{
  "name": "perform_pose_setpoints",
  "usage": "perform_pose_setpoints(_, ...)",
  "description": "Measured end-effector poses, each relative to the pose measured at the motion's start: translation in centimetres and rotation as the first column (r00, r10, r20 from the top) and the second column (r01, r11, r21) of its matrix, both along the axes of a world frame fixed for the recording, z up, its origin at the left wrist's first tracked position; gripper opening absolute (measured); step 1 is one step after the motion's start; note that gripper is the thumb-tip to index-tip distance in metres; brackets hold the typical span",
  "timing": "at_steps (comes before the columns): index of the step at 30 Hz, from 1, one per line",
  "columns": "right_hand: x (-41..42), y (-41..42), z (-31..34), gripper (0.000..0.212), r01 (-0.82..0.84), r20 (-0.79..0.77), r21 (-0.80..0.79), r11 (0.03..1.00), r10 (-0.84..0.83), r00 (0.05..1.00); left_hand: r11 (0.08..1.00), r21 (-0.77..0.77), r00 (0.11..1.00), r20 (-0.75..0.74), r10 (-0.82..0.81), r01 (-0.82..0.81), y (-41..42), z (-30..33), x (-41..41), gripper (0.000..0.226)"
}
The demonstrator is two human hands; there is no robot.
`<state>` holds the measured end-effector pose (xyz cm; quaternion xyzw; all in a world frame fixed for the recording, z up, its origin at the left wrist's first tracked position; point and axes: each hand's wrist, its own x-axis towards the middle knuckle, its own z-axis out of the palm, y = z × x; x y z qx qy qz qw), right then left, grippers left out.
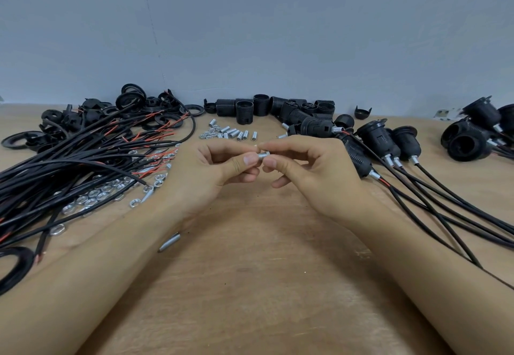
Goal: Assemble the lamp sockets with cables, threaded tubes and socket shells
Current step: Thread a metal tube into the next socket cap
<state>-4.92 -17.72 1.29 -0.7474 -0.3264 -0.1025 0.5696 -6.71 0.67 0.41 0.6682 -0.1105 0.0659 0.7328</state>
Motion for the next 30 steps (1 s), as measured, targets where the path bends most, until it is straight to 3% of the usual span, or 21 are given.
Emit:
perform_pose_setpoints(7, -0.14, 0.11, 0.11, 0.026, 0.045, 0.101, 0.038, 0.998, -0.048, 0.994, 0.994, -0.102, 0.998, -0.054, -0.043, 0.037, -0.05, 0.12, 0.11, 0.019)
perform_pose_setpoints(12, 0.07, 0.09, 0.18, 0.015, 0.039, -0.037, 0.123, 0.992, -0.034, 0.999, 0.994, -0.1, 0.999, -0.03, -0.042, 0.039, -0.16, 0.21, -0.02, 0.027)
perform_pose_setpoints(17, 0.26, 0.1, 0.0, 0.013, 0.013, -0.111, 0.089, 0.996, -0.003, 0.994, 0.997, -0.07, 1.0, -0.004, -0.027, 0.026, -0.21, 0.11, -0.12, 0.025)
perform_pose_setpoints(25, -0.29, 0.18, 0.29, 0.029, -0.027, 0.015, 0.043, 0.999, 0.026, 1.0, 0.988, -0.133, 0.981, -0.166, -0.098, 0.076, -0.2, 0.56, -0.2, 0.019)
perform_pose_setpoints(30, -0.1, 0.24, 0.09, 0.021, 0.035, -0.012, 0.076, 0.996, -0.034, 0.999, 0.985, -0.152, 0.986, -0.134, -0.099, 0.078, -0.27, 0.61, -0.23, 0.017)
